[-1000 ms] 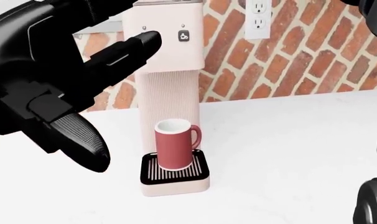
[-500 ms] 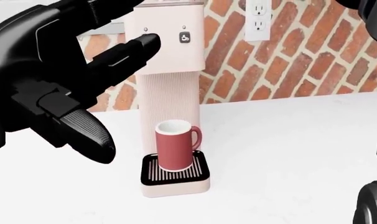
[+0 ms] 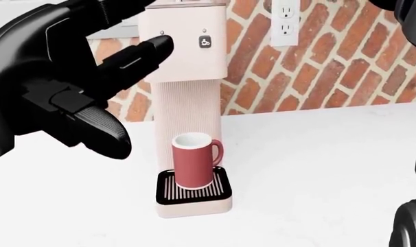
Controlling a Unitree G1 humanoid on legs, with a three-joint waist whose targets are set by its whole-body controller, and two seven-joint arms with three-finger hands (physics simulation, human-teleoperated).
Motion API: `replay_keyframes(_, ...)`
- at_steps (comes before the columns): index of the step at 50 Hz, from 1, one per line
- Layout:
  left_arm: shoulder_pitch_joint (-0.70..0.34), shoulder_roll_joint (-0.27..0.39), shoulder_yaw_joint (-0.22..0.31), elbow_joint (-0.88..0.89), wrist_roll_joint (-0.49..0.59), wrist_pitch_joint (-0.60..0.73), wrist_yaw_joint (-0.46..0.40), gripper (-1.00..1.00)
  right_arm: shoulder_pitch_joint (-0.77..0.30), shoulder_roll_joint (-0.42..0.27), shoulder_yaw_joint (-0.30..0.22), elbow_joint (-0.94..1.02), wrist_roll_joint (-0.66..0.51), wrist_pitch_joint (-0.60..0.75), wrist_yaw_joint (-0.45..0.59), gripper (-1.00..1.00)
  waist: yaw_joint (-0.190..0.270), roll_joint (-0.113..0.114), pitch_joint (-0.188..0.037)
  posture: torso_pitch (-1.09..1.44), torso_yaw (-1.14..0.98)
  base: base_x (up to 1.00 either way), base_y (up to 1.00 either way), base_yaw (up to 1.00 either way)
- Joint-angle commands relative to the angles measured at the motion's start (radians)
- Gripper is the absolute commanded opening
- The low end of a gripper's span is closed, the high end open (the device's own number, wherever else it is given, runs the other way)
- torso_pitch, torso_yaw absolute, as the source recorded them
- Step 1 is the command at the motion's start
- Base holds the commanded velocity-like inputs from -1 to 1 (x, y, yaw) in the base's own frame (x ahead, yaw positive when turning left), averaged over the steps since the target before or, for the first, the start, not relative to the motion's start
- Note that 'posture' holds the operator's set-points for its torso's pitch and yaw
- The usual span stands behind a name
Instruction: Press the button on the coffee machine to serve coffee.
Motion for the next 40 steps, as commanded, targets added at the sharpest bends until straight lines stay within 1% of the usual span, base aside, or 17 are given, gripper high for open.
replay_keyframes(1,-0.031,0.008,0.021,0.001,0.004,-0.024,0.007,1.00,-0.031,-0.007,-0.006,-0.020,0.002,-0.024,-0.002,1.00,0.000,-0.003,0.004,-0.73,0.00,0.00,0.00,0.00)
replay_keyframes(8,-0.044,0.002,0.013,0.022,0.036,-0.025,-0.016,1.00,-0.027,-0.004,-0.006,-0.014,0.005,-0.034,-0.005,1.00,0.000,-0.003,0.004,-0.73,0.00,0.00,0.00,0.00)
replay_keyframes(11,-0.039,-0.006,0.007,0.026,0.070,-0.026,-0.041,1.00,-0.024,-0.004,-0.005,-0.016,0.006,-0.034,-0.006,1.00,0.001,-0.004,0.004,-0.73,0.00,0.00,0.00,0.00)
replay_keyframes(18,-0.040,-0.022,0.013,0.021,0.073,-0.013,-0.034,1.00,-0.015,-0.005,-0.007,-0.026,0.009,-0.033,-0.007,1.00,0.000,-0.005,0.004,-0.73,0.00,0.00,0.00,0.00)
replay_keyframes(29,-0.032,-0.040,0.011,0.027,0.115,-0.010,-0.062,1.00,-0.002,-0.002,-0.009,-0.036,0.016,-0.033,-0.013,1.00,0.000,-0.007,0.003,-0.73,0.00,0.00,0.00,0.00)
replay_keyframes(40,-0.017,-0.053,0.008,0.035,0.202,-0.007,-0.129,1.00,0.011,0.000,-0.010,-0.044,0.022,-0.036,-0.018,1.00,0.000,-0.008,0.001,-0.73,0.00,0.00,0.00,0.00)
